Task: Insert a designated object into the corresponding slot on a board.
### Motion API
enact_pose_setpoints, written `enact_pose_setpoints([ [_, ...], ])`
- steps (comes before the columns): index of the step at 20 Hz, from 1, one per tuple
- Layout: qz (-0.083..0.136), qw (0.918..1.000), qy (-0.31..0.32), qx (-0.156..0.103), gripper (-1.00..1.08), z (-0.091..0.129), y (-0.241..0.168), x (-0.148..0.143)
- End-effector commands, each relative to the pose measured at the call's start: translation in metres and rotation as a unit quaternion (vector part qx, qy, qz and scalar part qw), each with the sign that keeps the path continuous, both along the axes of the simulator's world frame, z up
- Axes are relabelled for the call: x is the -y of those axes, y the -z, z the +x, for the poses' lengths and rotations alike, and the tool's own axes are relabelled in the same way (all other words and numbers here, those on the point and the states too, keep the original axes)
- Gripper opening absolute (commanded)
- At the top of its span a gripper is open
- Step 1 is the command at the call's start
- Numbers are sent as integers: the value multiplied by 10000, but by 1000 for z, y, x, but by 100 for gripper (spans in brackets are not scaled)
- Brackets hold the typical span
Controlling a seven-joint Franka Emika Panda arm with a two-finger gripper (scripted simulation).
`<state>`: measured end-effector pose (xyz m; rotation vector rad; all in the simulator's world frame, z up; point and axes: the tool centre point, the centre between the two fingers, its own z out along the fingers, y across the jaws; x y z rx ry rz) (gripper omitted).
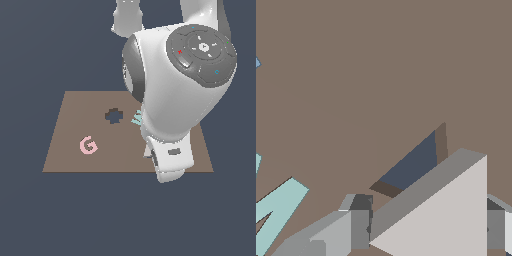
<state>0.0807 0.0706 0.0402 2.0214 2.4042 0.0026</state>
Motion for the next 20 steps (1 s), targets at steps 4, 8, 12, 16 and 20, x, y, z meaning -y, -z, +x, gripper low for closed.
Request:
enact_pose_setpoints([
  [4, -2, 9994, -352, 1, -100, -4, 0, -11],
  [8, 0, 9993, -370, -2, -100, -4, 0, -12],
  [12, -7, 9992, -389, 0, -100, -5, 7, -13],
  [16, -8, 9992, -393, 1, 100, -5, 10, -13],
  [20, -8, 9992, -393, 1, 100, -5, 10, -13],
])
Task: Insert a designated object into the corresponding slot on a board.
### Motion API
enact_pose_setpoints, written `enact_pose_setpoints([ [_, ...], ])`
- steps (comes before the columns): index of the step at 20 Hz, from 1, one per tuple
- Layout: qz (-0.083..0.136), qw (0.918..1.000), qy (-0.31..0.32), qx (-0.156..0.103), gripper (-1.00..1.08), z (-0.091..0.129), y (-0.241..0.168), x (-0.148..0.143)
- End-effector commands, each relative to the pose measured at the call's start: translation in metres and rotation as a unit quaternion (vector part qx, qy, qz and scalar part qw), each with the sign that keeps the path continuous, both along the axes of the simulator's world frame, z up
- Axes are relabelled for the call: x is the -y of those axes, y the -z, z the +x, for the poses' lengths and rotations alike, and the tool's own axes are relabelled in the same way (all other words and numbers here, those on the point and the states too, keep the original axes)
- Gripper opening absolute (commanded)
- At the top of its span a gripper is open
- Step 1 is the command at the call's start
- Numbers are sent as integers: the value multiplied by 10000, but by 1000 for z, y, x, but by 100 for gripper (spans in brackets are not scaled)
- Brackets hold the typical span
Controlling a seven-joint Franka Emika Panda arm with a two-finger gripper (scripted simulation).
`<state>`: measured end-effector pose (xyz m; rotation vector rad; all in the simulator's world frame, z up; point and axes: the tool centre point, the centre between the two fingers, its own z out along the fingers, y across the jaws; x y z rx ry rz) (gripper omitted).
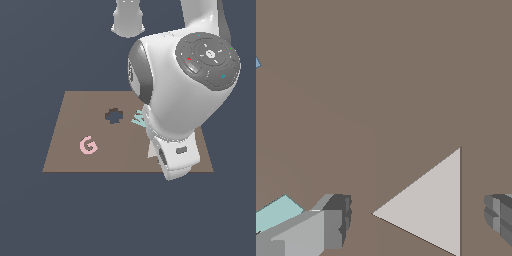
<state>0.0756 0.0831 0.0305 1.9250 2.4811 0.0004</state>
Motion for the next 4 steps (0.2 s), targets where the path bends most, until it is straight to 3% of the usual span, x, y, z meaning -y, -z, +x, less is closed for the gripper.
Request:
enact_pose_setpoints([
  [1, 0, 10000, 0, 2, 100, 0, 0, 0],
  [4, 0, 10000, 0, 2, 100, 0, 0, 0],
])
